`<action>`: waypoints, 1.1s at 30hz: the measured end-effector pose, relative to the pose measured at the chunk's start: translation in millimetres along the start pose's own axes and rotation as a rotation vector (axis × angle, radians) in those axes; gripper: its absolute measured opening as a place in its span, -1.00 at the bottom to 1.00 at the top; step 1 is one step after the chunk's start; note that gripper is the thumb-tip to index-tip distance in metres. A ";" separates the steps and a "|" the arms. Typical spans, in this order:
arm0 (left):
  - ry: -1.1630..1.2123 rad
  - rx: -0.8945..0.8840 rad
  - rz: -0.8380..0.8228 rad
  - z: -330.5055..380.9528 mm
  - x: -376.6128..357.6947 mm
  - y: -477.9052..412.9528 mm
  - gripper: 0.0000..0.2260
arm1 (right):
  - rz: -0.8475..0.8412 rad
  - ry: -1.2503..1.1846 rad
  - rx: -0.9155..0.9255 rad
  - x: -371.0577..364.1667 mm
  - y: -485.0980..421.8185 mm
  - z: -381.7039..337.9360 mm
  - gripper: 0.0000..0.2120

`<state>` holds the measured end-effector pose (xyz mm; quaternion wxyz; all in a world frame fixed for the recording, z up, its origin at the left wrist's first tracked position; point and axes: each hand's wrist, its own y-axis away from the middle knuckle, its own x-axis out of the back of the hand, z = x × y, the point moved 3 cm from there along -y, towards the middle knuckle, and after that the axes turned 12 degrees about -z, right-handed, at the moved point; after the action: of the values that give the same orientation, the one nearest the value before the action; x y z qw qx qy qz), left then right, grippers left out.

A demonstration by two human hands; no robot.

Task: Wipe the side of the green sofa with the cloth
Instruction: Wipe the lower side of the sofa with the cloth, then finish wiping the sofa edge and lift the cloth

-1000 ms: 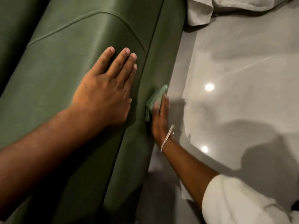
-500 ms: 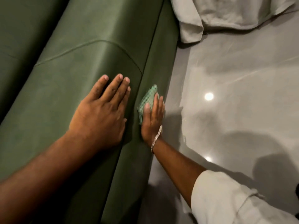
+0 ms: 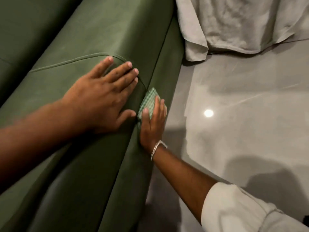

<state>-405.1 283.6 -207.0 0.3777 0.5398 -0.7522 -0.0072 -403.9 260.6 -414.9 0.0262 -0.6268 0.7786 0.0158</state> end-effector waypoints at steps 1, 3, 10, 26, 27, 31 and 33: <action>0.003 0.009 0.002 -5.1 1.7 -9.7 -0.22 | 0.006 -0.044 -0.004 5.5 -20.9 0.3 -0.30; 0.026 0.036 -0.011 -9.6 6.9 -28.1 -0.19 | 0.062 -0.128 -0.029 15.6 -46.5 0.4 -0.39; 0.255 0.091 0.108 1.8 21.0 -59.6 -0.32 | 0.228 -0.217 -0.061 33.9 -46.5 -15.3 -0.54; 2.728 0.013 0.568 -116.0 145.2 -121.9 -0.74 | 0.121 -0.243 0.165 149.1 -180.7 -306.6 -0.73; 2.781 -0.032 0.608 -125.2 157.8 -126.7 -0.76 | 0.136 -0.216 0.122 160.1 -190.0 -321.0 -0.72; 2.820 -0.211 0.675 -149.8 211.7 -168.9 -0.84 | 0.067 -0.296 -0.090 222.3 -226.0 -356.9 -0.80; 2.801 -0.204 0.670 -159.4 235.4 -202.4 -0.84 | 0.083 -0.262 -0.067 254.5 -251.5 -368.2 -0.93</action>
<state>-180.9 70.0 -45.9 0.8114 -0.1242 0.1441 0.5527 -220.2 -62.6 -60.7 0.1058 -0.5870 0.7929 0.1246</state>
